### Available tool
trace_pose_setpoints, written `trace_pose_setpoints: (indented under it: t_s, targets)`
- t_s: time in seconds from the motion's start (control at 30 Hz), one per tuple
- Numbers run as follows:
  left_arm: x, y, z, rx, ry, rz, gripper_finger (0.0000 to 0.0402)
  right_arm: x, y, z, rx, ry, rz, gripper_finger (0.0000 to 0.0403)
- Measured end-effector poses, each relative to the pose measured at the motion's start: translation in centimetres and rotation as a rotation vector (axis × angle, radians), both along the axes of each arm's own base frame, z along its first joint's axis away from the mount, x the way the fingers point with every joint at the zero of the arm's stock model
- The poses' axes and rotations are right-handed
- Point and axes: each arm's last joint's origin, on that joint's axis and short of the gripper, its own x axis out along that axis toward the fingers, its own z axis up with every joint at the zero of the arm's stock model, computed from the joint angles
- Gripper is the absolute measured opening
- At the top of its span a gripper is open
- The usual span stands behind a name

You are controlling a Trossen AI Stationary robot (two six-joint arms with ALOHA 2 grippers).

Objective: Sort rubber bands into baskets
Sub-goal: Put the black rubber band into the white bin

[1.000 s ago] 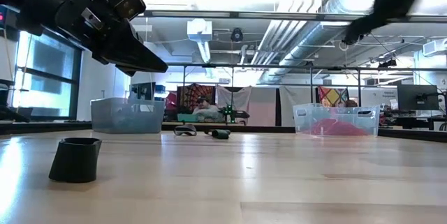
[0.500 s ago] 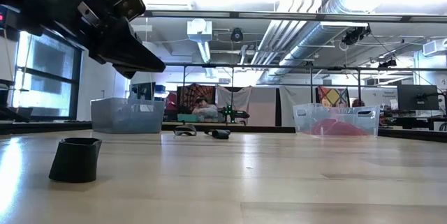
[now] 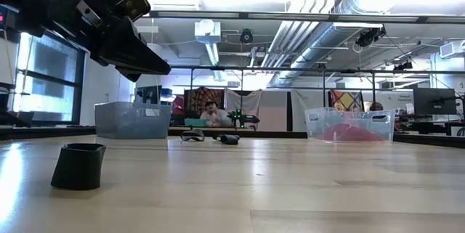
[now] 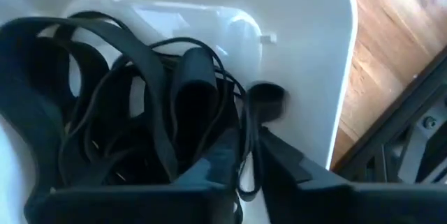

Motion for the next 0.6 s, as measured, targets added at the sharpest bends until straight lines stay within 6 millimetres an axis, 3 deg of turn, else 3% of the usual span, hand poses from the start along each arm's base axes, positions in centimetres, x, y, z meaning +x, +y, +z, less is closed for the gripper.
trace_pose_setpoints:
  t_s: [0.17, 0.3, 0.47, 0.6]
  targets:
    - [0.0, 0.0, 0.0, 0.023, -0.003, -0.010, 0.0000, 0.4, -0.6, 0.3, 0.021, 0.033, 0.032, 0.0116]
    - [0.1, 0.1, 0.1, 0.030, -0.013, 0.008, 0.0000, 0.7, -0.7, 1.2, 0.010, 0.040, 0.047, 0.0145]
    - [0.1, 0.1, 0.1, 0.035, -0.015, 0.021, 0.0000, 1.4, -0.2, 4.0, -0.040, -0.055, 0.098, 0.0134]
    - [0.1, 0.2, 0.1, 0.040, -0.016, 0.032, 0.0000, 2.9, -0.3, 5.4, -0.135, -0.224, 0.234, 0.0088]
